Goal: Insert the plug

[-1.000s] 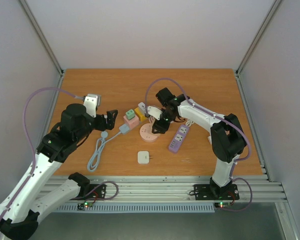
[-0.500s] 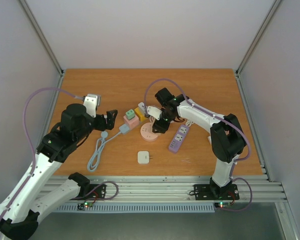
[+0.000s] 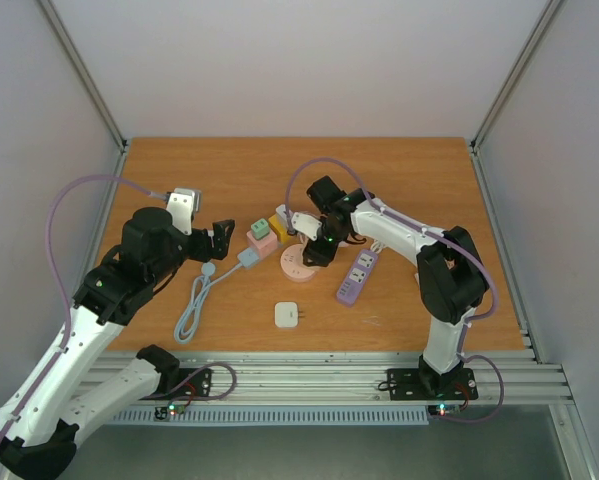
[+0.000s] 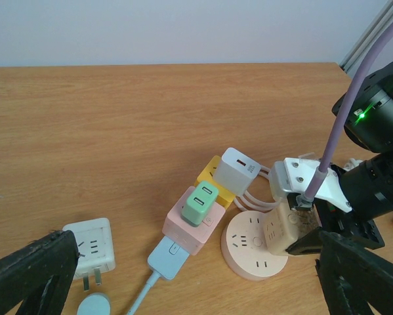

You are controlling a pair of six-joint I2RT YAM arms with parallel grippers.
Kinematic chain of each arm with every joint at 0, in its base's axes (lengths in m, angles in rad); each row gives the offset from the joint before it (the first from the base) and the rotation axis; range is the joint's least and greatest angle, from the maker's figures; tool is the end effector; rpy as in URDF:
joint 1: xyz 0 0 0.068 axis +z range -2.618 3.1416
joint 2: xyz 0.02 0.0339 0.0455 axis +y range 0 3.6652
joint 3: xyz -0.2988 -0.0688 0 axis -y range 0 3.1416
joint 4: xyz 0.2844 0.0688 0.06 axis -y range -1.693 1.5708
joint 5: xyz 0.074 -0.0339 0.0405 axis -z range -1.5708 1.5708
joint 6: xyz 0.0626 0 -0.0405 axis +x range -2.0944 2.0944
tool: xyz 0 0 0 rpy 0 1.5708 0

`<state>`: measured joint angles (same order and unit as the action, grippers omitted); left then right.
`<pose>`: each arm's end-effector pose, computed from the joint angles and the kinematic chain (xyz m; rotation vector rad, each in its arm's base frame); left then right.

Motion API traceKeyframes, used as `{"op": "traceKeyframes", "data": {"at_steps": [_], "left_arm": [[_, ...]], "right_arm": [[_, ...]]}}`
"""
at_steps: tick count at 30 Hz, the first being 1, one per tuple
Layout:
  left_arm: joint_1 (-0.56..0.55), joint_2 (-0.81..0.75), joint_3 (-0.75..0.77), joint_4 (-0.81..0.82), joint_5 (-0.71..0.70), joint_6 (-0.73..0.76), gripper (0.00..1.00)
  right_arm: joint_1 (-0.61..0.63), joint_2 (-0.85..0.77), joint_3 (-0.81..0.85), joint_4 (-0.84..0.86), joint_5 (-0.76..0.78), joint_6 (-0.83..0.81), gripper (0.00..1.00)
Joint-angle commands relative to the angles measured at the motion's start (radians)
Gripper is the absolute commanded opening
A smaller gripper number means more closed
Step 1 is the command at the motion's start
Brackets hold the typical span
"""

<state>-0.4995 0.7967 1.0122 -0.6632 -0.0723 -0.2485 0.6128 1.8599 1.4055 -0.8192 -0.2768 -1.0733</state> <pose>0.1769 -0.0914 0.3875 0.2093 2.0296 -0.4002 0.3389 0.2592 0.2006 -2.1122 1.8041 0.2817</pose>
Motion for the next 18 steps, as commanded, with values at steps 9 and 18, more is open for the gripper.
{"op": "traceKeyframes", "data": {"at_steps": [9,18], "left_arm": [[0.003,0.007,-0.006,0.01,-0.007,0.02,0.99],[0.003,0.01,-0.005,0.008,-0.007,0.02,0.99]], "right_arm": [[0.05,0.175,-0.077,0.003,0.142,0.085,0.25],[0.064,0.152,-0.16,0.078,0.188,0.12,0.26]]}}
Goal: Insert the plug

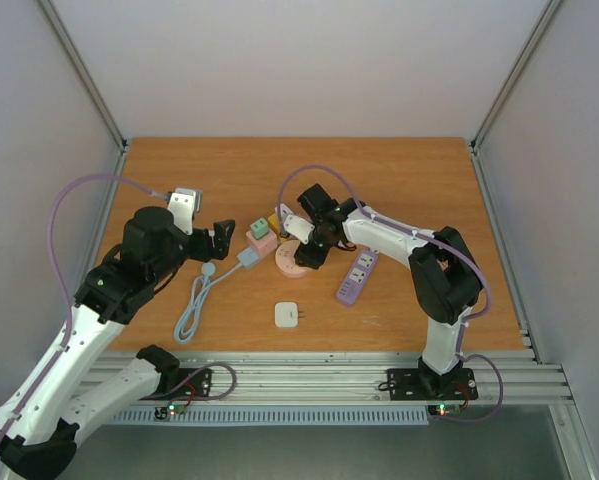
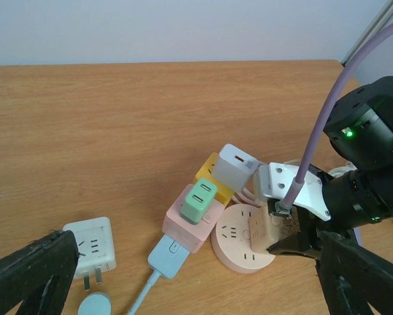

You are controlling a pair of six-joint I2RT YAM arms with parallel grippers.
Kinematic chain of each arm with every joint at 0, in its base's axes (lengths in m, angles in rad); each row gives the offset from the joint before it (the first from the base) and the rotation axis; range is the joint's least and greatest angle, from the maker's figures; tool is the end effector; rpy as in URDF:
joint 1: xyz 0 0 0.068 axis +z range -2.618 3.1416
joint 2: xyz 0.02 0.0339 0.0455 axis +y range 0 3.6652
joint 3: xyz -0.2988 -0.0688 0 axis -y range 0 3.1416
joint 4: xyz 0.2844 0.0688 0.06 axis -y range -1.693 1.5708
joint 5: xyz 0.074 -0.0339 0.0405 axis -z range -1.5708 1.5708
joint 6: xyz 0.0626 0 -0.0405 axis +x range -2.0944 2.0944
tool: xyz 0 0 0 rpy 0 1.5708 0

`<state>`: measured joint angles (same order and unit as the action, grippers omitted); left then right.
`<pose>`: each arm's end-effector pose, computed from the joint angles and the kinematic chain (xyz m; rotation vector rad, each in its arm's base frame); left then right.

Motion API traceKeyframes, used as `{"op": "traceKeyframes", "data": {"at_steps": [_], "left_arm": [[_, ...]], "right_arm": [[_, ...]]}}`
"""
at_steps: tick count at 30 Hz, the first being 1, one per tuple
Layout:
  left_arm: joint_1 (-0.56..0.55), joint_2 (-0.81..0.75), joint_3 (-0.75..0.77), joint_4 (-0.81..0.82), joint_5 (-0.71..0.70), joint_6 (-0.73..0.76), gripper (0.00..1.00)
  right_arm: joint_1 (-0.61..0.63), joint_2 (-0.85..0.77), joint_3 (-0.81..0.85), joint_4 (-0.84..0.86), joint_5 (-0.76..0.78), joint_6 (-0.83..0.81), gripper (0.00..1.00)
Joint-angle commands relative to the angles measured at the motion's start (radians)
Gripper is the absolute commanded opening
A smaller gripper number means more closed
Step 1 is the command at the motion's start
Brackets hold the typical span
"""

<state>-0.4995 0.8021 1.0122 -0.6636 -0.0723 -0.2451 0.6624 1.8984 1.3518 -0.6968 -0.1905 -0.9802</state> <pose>0.1782 -0.0921 0.3865 0.2136 2.0347 -0.3962 0.3348 0.2762 0.1716 -2.0671 1.8638 0.1898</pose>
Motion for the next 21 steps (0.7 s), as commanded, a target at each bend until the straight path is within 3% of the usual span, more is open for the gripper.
{"op": "traceKeyframes", "data": {"at_steps": [1,8,13,17,20,21], "left_arm": [[0.003,0.005,-0.004,0.008,-0.008,0.017,0.99],[0.003,0.009,-0.003,0.004,-0.021,0.013,0.99],[0.003,0.039,0.011,-0.014,-0.029,-0.002,0.99],[0.003,0.088,0.037,-0.051,-0.07,-0.05,1.0],[0.003,0.132,0.054,-0.07,-0.092,-0.102,0.99],[0.003,0.152,0.057,-0.072,-0.101,-0.122,0.99]], "right_arm": [[0.018,0.112,-0.105,-0.048,0.11,0.031,0.26],[0.022,0.066,-0.079,-0.088,0.113,0.075,0.3],[0.022,-0.05,-0.078,-0.131,0.024,0.064,0.41],[0.023,-0.065,-0.024,-0.16,0.006,0.053,0.63],[0.023,-0.093,-0.006,-0.127,0.013,0.077,0.94],[0.023,-0.116,-0.008,-0.108,0.003,0.085,0.98]]}}
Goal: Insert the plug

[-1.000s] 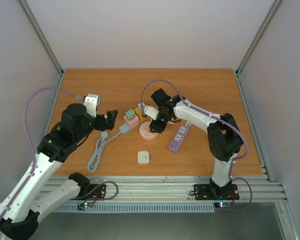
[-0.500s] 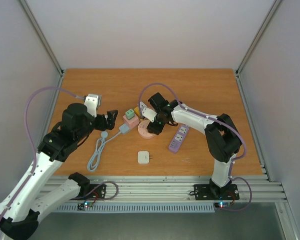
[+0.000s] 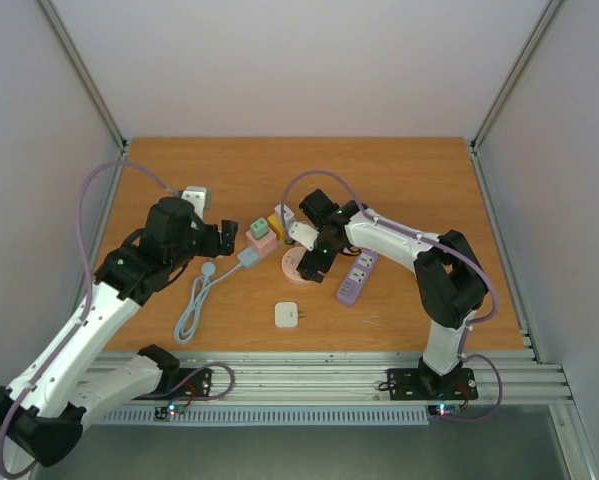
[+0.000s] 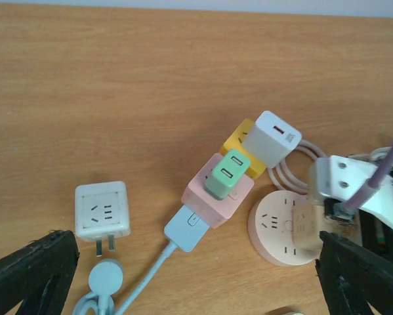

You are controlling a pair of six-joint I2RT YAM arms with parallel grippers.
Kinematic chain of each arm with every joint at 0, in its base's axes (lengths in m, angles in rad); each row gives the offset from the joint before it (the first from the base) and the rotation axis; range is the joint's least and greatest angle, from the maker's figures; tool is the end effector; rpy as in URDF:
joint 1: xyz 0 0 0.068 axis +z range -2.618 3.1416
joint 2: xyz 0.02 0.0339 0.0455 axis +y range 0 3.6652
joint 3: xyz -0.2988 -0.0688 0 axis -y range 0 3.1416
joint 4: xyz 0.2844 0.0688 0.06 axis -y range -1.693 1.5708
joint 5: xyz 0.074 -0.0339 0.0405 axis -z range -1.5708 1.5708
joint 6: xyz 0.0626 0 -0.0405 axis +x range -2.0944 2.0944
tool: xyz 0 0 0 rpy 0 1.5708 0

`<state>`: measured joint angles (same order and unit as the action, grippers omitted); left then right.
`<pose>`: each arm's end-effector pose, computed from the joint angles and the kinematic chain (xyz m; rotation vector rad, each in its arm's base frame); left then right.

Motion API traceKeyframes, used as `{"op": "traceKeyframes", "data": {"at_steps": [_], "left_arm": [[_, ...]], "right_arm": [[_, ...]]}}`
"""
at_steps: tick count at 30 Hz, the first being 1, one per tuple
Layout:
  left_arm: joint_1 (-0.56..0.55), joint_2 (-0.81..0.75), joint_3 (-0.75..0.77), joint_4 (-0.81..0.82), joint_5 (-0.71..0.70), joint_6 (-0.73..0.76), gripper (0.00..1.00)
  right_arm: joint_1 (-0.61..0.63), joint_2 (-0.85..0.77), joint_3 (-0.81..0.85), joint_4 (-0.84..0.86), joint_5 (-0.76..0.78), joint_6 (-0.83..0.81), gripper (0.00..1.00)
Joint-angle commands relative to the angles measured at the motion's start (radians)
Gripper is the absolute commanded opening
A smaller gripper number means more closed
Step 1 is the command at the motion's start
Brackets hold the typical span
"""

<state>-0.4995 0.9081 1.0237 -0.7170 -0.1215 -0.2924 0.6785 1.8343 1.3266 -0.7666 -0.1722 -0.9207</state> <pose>0.2003 -0.1006 0.3644 0.1562 2.1794 -0.3210 0.3165 0.2689 0.1864 -2.0482 1.9401 0.1908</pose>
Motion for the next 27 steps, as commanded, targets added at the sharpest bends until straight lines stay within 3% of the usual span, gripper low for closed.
{"op": "traceKeyframes", "data": {"at_steps": [1,8,12,15,18,23,27], "left_arm": [[0.003,0.059,0.045,-0.022,-0.065,-0.087,0.99],[0.029,0.129,-0.01,0.06,-0.148,-0.183,0.99],[0.122,0.212,-0.045,0.151,-0.046,-0.227,0.99],[0.201,0.321,-0.042,0.195,0.021,-0.246,0.95],[0.264,0.446,-0.026,0.209,0.078,-0.251,0.9],[0.288,0.598,-0.022,0.223,0.084,-0.219,0.9],[0.292,0.683,-0.014,0.226,0.092,-0.201,0.89]], "right_arm": [[0.007,-0.078,0.012,-0.013,-0.024,0.036,0.98],[0.004,-0.282,-0.042,0.195,0.144,0.24,0.99],[0.004,-0.365,-0.09,0.254,0.139,0.395,0.98],[0.004,-0.42,-0.154,0.324,0.057,0.47,0.98],[0.003,-0.457,-0.198,0.369,0.092,0.544,0.98],[0.004,-0.482,-0.202,0.355,0.199,0.634,0.93],[0.003,-0.495,-0.235,0.397,0.192,0.673,0.92]]}}
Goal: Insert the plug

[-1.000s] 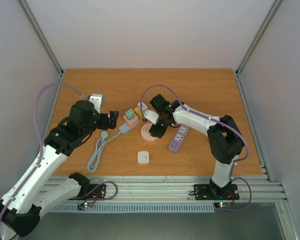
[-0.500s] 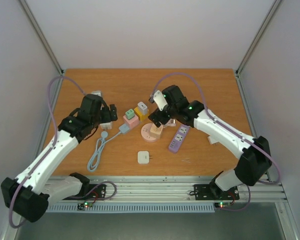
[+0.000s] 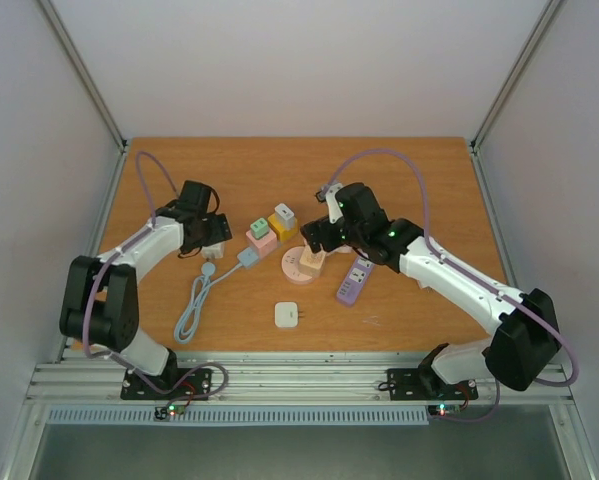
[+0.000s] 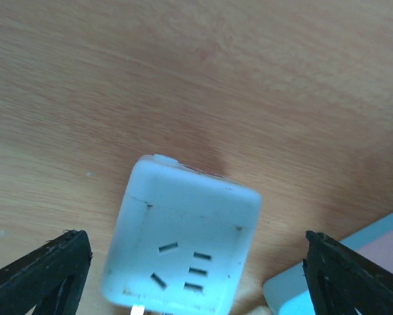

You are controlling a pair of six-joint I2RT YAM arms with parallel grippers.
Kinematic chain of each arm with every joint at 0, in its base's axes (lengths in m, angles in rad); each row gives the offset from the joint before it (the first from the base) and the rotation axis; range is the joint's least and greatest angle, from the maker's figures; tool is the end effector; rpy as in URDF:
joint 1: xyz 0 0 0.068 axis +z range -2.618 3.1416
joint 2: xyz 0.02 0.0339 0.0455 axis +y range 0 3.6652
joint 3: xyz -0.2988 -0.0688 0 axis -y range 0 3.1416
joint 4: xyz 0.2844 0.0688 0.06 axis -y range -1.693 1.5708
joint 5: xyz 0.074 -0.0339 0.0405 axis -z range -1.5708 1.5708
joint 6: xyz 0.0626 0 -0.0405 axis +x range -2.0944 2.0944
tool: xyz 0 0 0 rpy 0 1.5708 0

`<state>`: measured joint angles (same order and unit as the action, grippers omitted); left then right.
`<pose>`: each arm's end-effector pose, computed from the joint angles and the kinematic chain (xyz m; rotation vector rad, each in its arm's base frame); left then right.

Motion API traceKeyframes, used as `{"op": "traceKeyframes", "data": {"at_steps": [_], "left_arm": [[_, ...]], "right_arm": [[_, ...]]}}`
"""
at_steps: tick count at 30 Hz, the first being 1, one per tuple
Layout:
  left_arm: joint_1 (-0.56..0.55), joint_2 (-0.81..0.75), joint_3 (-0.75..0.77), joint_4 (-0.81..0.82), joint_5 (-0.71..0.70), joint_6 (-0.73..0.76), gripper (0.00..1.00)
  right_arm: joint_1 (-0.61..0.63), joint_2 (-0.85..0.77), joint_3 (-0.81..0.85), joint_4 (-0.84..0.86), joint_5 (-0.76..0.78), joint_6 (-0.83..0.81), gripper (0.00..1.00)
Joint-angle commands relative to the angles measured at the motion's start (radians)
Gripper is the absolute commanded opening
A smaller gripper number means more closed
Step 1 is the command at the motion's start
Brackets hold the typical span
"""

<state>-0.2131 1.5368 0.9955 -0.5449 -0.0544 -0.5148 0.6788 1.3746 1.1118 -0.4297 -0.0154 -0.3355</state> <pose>0.3409 -0.0703 0.1962 -0.4182 2.6320 -0.1667 0.2773 0.2250 0.3034 -1.1102 1.9811 0.1994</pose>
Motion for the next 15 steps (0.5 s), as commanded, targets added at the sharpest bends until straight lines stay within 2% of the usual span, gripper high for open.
{"op": "traceKeyframes", "data": {"at_steps": [1,5,9,15], "left_arm": [[0.006,0.068,0.019,0.052,0.029,0.025,0.88],[0.006,0.112,0.022,0.058,0.002,0.031,0.83],[0.006,0.142,0.023,0.059,0.004,0.051,0.69],[0.006,0.09,0.004,0.093,0.022,0.066,0.52]], "right_arm": [[0.002,-0.029,-0.019,0.059,0.027,0.091,0.92],[0.004,-0.026,-0.015,0.034,-0.058,0.078,0.93],[0.003,-0.087,-0.093,0.123,-0.068,0.082,0.98],[0.003,-0.106,-0.088,0.096,-0.039,0.104,0.98]]}}
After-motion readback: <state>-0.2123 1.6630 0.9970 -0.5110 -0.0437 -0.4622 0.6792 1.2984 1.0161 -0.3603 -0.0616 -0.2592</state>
